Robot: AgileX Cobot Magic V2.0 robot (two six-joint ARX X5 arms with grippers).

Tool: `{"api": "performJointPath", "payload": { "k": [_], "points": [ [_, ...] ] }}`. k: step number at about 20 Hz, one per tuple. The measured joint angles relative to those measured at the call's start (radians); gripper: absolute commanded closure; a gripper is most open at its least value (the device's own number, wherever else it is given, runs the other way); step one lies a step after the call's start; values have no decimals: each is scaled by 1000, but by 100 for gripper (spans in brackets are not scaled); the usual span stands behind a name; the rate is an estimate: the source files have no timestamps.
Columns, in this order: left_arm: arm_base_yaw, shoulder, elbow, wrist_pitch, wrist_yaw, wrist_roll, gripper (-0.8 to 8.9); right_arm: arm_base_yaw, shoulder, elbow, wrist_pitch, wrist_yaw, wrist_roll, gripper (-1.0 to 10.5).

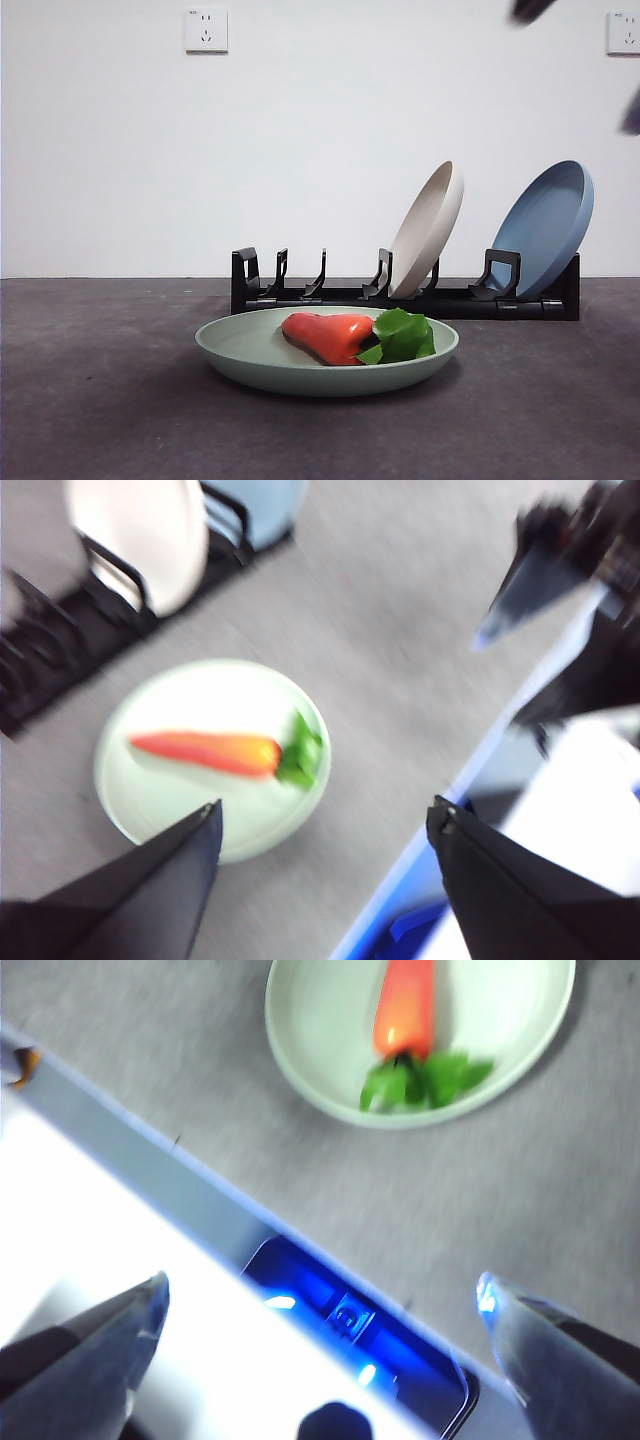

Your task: Take the green plate from the plate rack,put the plate on the table,take the carrot from the table,put the carrot in the plate

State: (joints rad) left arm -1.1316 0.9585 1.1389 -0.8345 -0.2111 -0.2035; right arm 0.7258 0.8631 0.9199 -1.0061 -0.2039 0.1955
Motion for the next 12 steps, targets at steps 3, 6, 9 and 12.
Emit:
{"api": "performJointPath", "payload": {
  "k": [3,6,9,12],
  "points": [
    [0,0,0,-38,30,0,821,0,-49,0,-35,-3,0,969],
    [0,0,0,-61,32,0,820,0,-73,0,-48,-3,-2,951],
    [0,0,0,-67,35,-1,818,0,-83,0,-48,-3,-2,946],
    [0,0,0,-67,34,-4,818,0,-84,0,-48,-3,-1,946]
  ]
}}
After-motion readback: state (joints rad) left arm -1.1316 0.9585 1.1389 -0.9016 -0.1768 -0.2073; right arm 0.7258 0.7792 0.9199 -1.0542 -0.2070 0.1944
